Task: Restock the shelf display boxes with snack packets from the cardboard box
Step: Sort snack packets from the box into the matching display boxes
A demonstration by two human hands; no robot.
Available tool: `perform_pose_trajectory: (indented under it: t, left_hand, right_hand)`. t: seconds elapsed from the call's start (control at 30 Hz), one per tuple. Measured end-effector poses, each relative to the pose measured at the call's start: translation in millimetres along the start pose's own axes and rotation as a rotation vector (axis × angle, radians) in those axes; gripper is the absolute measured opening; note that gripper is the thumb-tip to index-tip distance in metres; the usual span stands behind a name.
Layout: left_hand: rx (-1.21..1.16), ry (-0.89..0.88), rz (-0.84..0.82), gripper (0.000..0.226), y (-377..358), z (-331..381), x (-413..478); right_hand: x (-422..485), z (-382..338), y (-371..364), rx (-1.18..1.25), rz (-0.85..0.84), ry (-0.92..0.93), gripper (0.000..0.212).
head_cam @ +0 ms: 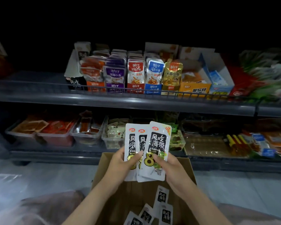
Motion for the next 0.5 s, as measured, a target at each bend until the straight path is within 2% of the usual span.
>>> perform_pose_trajectory:
  t: [0.07,0.17,0.27,0.33,0.4,0.5]
  left_hand:
    - [-0.012,0.001,0.065,0.018,10,4,-3]
    - [-0.004,-0.007,0.187,0.020,27,9,-3]
    - [-0.022,-0.044,0.177,0.021,25,18,-8]
    - [-0.029,-0.075,0.142,0.019,16,20,-10]
    - [-0.058,-0.096,0.120,0.010,9,24,-14]
    - [-0.079,-0.059,0.128,0.023,14,23,-14]
  right_hand:
    - [-5,-7,5,-0.012,0.052,0.023,0.032]
    - [-9,-14,20,0.122,0.084,0.022,0.044]
    - [-15,-17,12,0.004,0.008,0.070,0.050]
    - [-15,-13,-2,-0.088,0.019,0.097,0.040]
    - [-12,-10,-9,-0.011,0.089,0.085,0.037]
    - [-6,-12,-2,0.183,0.211,0.080,0.045]
Point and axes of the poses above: each hand's wrist, its own x-axis towards the middle knuckle, its own y-axis out of the back of the hand, z = x × y, the point moved 5 cm from there along x, towards the middle knuckle, and after that the axes turned 2 degrees about z, right-handed, at the moved point
